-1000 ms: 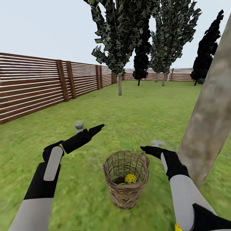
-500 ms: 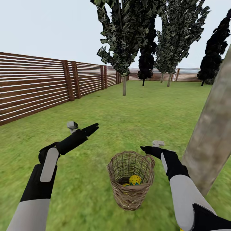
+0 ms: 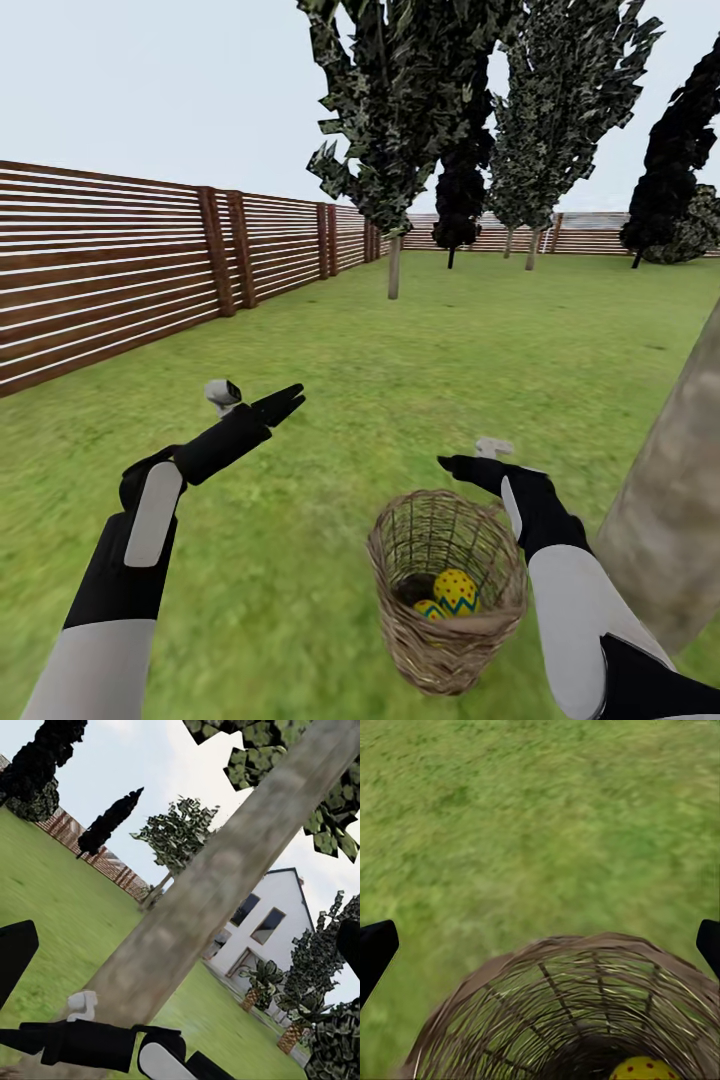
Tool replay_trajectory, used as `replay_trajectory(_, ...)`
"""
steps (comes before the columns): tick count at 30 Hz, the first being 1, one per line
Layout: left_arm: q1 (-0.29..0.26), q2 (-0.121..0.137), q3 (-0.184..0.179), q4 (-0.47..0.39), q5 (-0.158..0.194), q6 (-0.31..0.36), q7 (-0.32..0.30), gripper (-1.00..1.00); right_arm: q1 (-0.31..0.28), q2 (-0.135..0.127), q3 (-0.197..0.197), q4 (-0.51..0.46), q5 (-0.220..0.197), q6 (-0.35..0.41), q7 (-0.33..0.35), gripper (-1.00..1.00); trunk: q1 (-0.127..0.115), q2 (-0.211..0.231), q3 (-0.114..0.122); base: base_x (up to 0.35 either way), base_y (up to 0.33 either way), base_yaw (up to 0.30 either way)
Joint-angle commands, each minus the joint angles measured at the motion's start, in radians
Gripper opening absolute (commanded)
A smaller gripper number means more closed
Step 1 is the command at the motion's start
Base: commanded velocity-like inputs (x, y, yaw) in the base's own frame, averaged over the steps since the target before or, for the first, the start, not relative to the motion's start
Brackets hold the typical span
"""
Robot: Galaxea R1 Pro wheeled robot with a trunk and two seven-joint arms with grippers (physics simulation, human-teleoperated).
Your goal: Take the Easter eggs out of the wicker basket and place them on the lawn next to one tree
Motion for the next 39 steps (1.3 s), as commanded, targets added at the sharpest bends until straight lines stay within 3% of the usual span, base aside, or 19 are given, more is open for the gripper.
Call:
replay_trajectory(1, -0.001, -0.001, 0.002, 0.000, 0.000, 0.005, -0.003, 1.00, -0.001, 0.002, -0.007, -0.002, 0.010, 0.004, 0.009, 1.00, 0.000, 0.000, -0.001, 0.245, 0.232, 0.000)
replay_trajectory(26, 0.001, -0.001, 0.002, 0.002, -0.001, 0.003, -0.005, 1.00, -0.001, 0.002, 0.007, 0.001, 0.012, 0.019, 0.000, 1.00, 0.000, 0.000, -0.030, 0.052, 0.043, 0.123)
replay_trajectory(39, 0.001, -0.001, 0.003, 0.002, -0.001, 0.003, -0.005, 1.00, -0.001, 0.002, 0.007, -0.001, 0.010, 0.018, 0.002, 1.00, 0.000, 0.000, -0.042, 0.248, 0.202, 0.097)
